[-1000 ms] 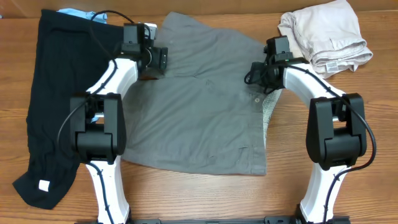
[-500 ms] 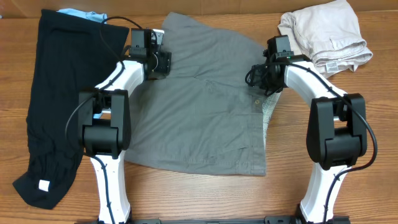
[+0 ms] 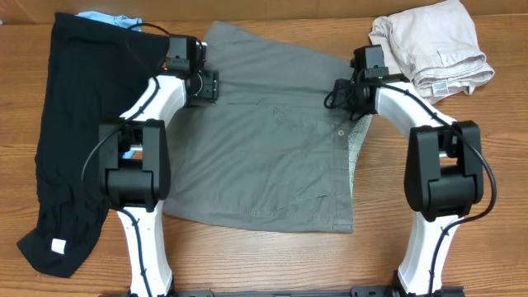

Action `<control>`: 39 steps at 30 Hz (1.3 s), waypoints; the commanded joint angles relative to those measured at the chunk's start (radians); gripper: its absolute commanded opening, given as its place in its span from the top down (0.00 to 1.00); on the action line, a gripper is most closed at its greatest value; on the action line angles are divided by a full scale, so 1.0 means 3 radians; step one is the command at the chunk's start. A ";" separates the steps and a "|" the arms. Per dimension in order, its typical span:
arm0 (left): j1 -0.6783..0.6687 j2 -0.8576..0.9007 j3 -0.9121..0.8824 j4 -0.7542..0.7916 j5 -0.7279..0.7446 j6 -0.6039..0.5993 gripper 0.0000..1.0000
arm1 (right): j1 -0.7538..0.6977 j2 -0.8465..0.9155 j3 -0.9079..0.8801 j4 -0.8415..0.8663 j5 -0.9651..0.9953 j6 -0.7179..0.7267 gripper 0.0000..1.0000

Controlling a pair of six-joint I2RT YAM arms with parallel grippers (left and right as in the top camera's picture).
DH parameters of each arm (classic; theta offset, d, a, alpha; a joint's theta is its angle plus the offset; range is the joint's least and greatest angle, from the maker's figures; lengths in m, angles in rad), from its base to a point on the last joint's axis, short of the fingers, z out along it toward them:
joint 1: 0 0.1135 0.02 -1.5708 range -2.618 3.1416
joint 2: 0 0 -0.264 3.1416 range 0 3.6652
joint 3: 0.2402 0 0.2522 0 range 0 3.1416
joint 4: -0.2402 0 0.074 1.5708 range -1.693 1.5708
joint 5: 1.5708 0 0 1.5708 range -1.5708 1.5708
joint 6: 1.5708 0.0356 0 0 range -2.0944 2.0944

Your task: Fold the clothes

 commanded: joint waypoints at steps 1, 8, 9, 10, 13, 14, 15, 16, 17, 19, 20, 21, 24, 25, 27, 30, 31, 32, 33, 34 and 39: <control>0.0114 0.0164 -0.0145 -0.0371 -0.0225 -0.0308 0.27 | -0.0028 0.0437 -0.0088 0.0058 0.0067 0.0009 0.42; 0.0123 0.0164 -0.0146 -0.0900 -0.0259 -0.0504 0.26 | -0.0028 0.0627 -0.0088 0.0557 0.0131 0.0008 0.45; 0.0123 0.0164 -0.0146 -0.0954 -0.0257 -0.0547 0.26 | -0.0028 0.0642 -0.0088 0.0647 0.0144 0.0005 0.46; 0.0123 0.0164 -0.0146 -0.0988 -0.0258 -0.0580 0.27 | -0.0028 0.0650 -0.0086 0.0708 0.0154 -0.0001 0.46; 0.0123 0.0164 -0.0146 -0.1102 -0.0247 -0.0694 0.31 | -0.0028 0.0668 -0.0086 0.0923 0.0219 -0.0020 0.46; 0.0123 0.0164 -0.0146 -0.1132 -0.0247 -0.0724 0.31 | -0.0028 0.0668 -0.0086 0.0980 0.0217 -0.0066 0.46; 0.0123 0.0164 -0.0146 -0.1147 -0.0247 -0.0727 0.31 | -0.0028 0.0668 -0.0086 0.1024 0.0217 -0.0093 0.46; 0.0122 0.0164 -0.0146 -0.1150 -0.0248 -0.0727 0.31 | -0.0028 0.0668 -0.0084 0.1049 0.0219 -0.0103 0.46; 0.0123 0.0164 -0.0146 -0.1138 -0.0256 -0.0726 0.30 | -0.0029 0.0666 -0.0076 0.1054 0.0219 -0.0104 0.45; 0.0125 0.0164 -0.0144 -0.1080 -0.0258 -0.0725 0.24 | -0.0028 0.0666 -0.0037 0.1010 0.0187 -0.0150 0.37; 0.0134 0.0163 -0.0131 -0.1049 -0.0257 -0.0725 0.21 | -0.0028 0.0656 -0.0001 0.0945 0.0106 -0.0223 0.33; 0.0144 0.0161 -0.0080 -0.1077 -0.0256 -0.0726 0.21 | -0.0028 0.0633 0.0042 0.0875 0.0039 -0.0257 0.31; 0.0151 0.0146 0.0289 -0.1394 -0.0253 -0.0727 0.27 | -0.0028 0.0443 0.0158 0.0734 0.0041 -0.0257 0.20; 0.0151 0.0136 0.0458 -0.1518 -0.0257 -0.0725 0.27 | -0.0028 0.0348 0.0195 0.0693 0.0039 -0.0257 0.16; 0.0155 0.0109 0.0842 -0.1798 -0.0258 -0.0660 0.26 | -0.0028 0.0125 0.0290 0.0579 0.0037 -0.0257 0.04; 0.0156 0.0074 0.1665 -0.2398 -0.0259 -0.0593 0.24 | -0.0028 -0.0342 0.0557 0.0111 -0.0032 -0.0254 0.00; 0.0158 0.0064 0.1921 -0.2580 -0.0258 -0.0584 0.23 | -0.0028 -0.0493 0.0643 -0.0075 -0.0065 -0.0253 0.00; 0.0158 0.0061 0.2173 -0.2758 -0.0257 -0.0572 0.22 | -0.0028 -0.0652 0.0727 -0.0264 -0.0097 -0.0252 0.00; 0.0158 0.0052 0.2429 -0.2949 -0.0257 -0.0572 0.22 | -0.0028 -0.0805 0.0810 -0.0465 -0.0123 -0.0252 0.00; 0.0158 0.0048 0.2678 -0.3138 -0.0256 -0.0575 0.21 | -0.0028 -0.0965 0.0894 -0.0670 -0.0165 -0.0251 0.00; 0.0125 -0.0028 0.3713 -0.4065 -0.0184 -0.0579 0.19 | -0.0028 -0.1728 0.1160 -0.1441 -0.0726 -0.0251 0.00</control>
